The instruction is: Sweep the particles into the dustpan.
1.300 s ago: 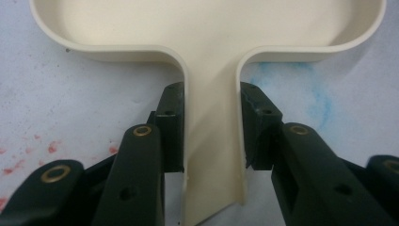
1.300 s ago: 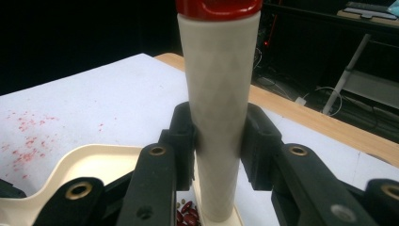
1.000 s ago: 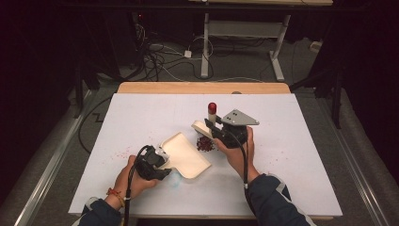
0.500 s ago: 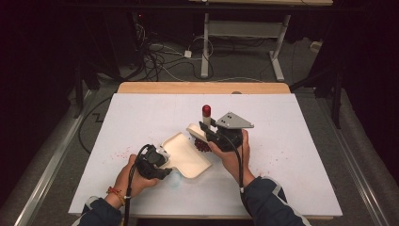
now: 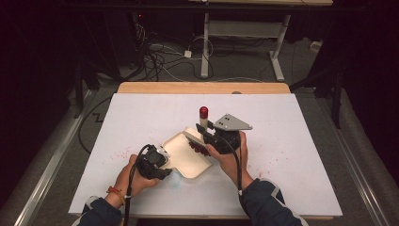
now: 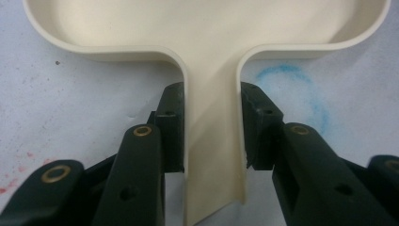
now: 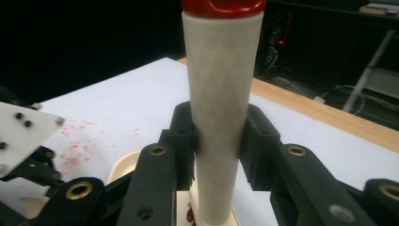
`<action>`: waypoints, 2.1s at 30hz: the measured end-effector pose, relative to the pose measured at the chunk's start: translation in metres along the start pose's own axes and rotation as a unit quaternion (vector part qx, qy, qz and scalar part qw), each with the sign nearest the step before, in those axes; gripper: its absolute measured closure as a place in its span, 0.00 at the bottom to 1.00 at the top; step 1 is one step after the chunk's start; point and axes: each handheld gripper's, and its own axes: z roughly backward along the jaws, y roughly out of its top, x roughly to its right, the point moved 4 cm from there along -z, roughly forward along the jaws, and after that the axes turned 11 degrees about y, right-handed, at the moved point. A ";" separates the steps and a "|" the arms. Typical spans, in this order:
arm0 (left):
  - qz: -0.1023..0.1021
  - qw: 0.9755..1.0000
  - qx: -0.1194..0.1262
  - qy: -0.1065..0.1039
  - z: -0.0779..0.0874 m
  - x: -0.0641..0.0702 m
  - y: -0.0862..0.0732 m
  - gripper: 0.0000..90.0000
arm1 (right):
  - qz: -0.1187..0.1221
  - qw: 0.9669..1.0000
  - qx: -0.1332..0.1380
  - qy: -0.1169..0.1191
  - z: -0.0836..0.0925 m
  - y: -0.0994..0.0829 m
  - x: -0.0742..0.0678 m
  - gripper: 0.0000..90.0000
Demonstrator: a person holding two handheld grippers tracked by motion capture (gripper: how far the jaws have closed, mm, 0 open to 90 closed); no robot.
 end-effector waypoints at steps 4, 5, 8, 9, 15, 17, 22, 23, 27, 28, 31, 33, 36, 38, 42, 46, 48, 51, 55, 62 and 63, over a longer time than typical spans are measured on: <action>0.000 1.000 0.001 -0.001 0.000 0.000 0.000 0.71 | 0.004 1.000 -0.003 0.001 -0.003 0.001 -0.007 0.77; -0.001 1.000 0.000 -0.001 0.000 0.000 0.000 0.71 | 0.004 1.000 -0.003 0.001 -0.003 0.001 -0.007 0.77; 0.001 1.000 0.001 0.001 0.001 0.001 0.000 0.71 | 0.005 1.000 0.002 0.012 -0.005 0.003 -0.017 0.77; 0.000 1.000 0.001 0.002 0.001 0.001 0.000 0.71 | 0.004 1.000 0.002 0.011 -0.005 0.003 -0.019 0.77; -0.002 1.000 0.001 0.004 0.001 0.001 0.000 0.71 | 0.010 1.000 0.004 0.023 -0.005 0.004 -0.029 0.78; -0.003 1.000 0.000 0.004 0.001 0.001 0.000 0.71 | 0.010 1.000 0.005 0.021 -0.004 0.005 -0.028 0.78; -0.010 1.000 -0.001 0.003 0.002 0.000 -0.002 0.71 | 0.005 1.000 0.014 0.016 0.002 0.008 -0.021 0.78; -0.011 1.000 -0.001 0.002 0.002 -0.001 -0.003 0.71 | 0.007 1.000 0.017 0.015 0.005 0.010 -0.019 0.78; -0.014 1.000 0.001 0.003 0.003 -0.001 -0.007 0.71 | 0.005 0.999 0.038 0.014 0.019 0.018 -0.012 0.78; -0.015 1.000 0.000 0.003 0.004 -0.001 -0.008 0.71 | 0.005 0.999 0.042 0.013 0.024 0.020 -0.011 0.78; -0.018 1.000 -0.001 0.004 0.005 0.000 -0.010 0.71 | 0.008 0.999 0.049 0.014 0.040 0.023 -0.007 0.78; -0.021 1.000 -0.005 0.005 0.007 0.000 -0.012 0.71 | 0.011 0.999 0.045 0.009 0.047 0.020 -0.004 0.78; -0.027 1.000 -0.012 0.008 0.014 0.001 -0.014 0.71 | 0.016 0.999 0.033 -0.005 0.055 0.012 0.002 0.78; -0.029 0.999 -0.016 0.010 0.017 0.002 -0.015 0.71 | 0.020 0.999 0.027 -0.023 0.058 0.006 0.008 0.78; -0.028 0.999 -0.023 0.009 0.018 0.004 -0.016 0.71 | 0.016 0.999 0.009 -0.048 0.057 -0.008 0.019 0.78; -0.027 0.999 -0.027 0.012 0.017 0.005 -0.016 0.71 | 0.032 0.998 -0.003 -0.061 0.055 -0.015 0.018 0.78; -0.027 0.999 -0.031 0.012 0.014 0.006 -0.016 0.71 | 0.039 0.998 -0.002 -0.053 0.053 -0.017 0.009 0.78; -0.025 0.999 -0.030 0.010 0.014 0.006 -0.016 0.71 | 0.044 0.998 -0.005 -0.043 0.049 -0.017 -0.001 0.78; -0.027 0.999 -0.024 0.014 0.014 0.008 -0.015 0.71 | 0.043 0.999 0.005 0.000 0.040 -0.015 -0.029 0.78; -0.024 0.999 -0.022 0.012 0.012 0.008 -0.015 0.71 | 0.049 0.998 0.014 0.023 0.035 -0.011 -0.043 0.78; -0.024 0.999 -0.022 0.011 0.012 0.008 -0.015 0.71 | 0.052 0.998 0.021 0.028 0.038 -0.007 -0.045 0.78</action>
